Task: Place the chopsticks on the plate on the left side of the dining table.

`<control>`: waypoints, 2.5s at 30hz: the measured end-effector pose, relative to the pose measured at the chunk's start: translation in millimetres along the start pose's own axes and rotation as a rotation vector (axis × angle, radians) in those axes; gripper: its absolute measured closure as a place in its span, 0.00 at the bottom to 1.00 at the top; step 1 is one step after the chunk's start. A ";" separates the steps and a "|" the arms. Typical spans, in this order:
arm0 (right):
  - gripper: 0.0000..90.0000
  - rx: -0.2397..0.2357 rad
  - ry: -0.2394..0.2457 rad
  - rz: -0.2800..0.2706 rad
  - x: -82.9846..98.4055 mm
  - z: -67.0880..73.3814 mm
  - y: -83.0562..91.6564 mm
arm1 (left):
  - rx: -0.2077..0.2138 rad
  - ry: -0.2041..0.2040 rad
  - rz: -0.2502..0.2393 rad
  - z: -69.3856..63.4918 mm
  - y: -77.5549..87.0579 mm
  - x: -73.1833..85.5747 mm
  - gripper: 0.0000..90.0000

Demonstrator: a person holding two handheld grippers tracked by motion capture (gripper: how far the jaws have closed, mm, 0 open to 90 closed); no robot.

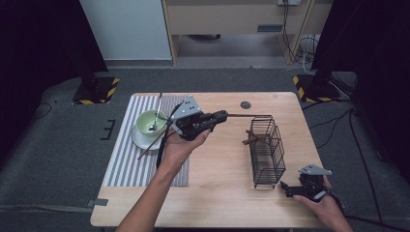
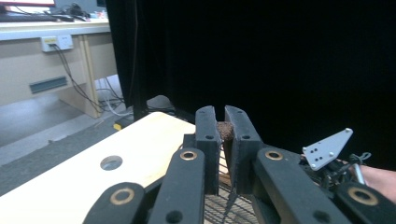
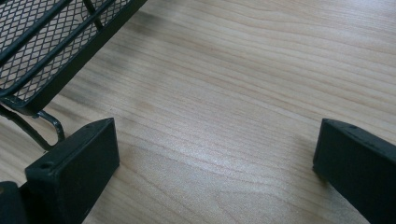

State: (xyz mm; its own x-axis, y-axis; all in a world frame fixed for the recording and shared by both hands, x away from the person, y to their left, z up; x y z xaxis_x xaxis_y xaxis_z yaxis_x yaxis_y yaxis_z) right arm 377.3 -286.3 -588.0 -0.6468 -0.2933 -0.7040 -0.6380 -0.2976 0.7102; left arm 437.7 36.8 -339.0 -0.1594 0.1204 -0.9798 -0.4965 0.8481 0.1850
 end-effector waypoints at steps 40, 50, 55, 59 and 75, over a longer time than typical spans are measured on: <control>0.00 0.006 -0.004 0.000 -0.3 0.1 -0.3 | -0.253 0.043 0.046 101.0 70.8 45.9 0.93; 0.00 0.006 -0.004 0.000 -0.3 0.1 -0.3 | -0.274 0.043 0.065 107.7 76.3 62.5 0.94; 0.00 0.007 -0.004 0.000 -0.3 0.1 -0.4 | -0.281 0.042 0.083 110.3 80.2 70.8 0.94; 0.00 0.010 -0.011 0.000 -0.6 0.4 -0.5 | -0.283 0.036 0.099 111.4 83.0 78.0 0.93; 0.00 0.010 -0.011 0.000 -0.5 0.5 -0.5 | -0.340 0.059 0.136 125.2 104.8 102.5 0.94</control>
State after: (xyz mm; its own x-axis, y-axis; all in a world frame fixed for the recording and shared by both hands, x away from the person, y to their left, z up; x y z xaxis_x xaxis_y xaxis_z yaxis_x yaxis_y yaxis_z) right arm 377.7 -285.6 -588.0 -0.6514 -0.2828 -0.7041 -0.6422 -0.2886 0.7101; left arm 476.2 202.6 -429.5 -0.2870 0.1819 -0.9405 -0.7211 0.6053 0.3371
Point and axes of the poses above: each handheld gripper's, and its own axes: y roughly backward along the jaws, x roughly out of its underside, z roughly to its left, the point moved 7 cm from there along -y, roughly forward along the jaws
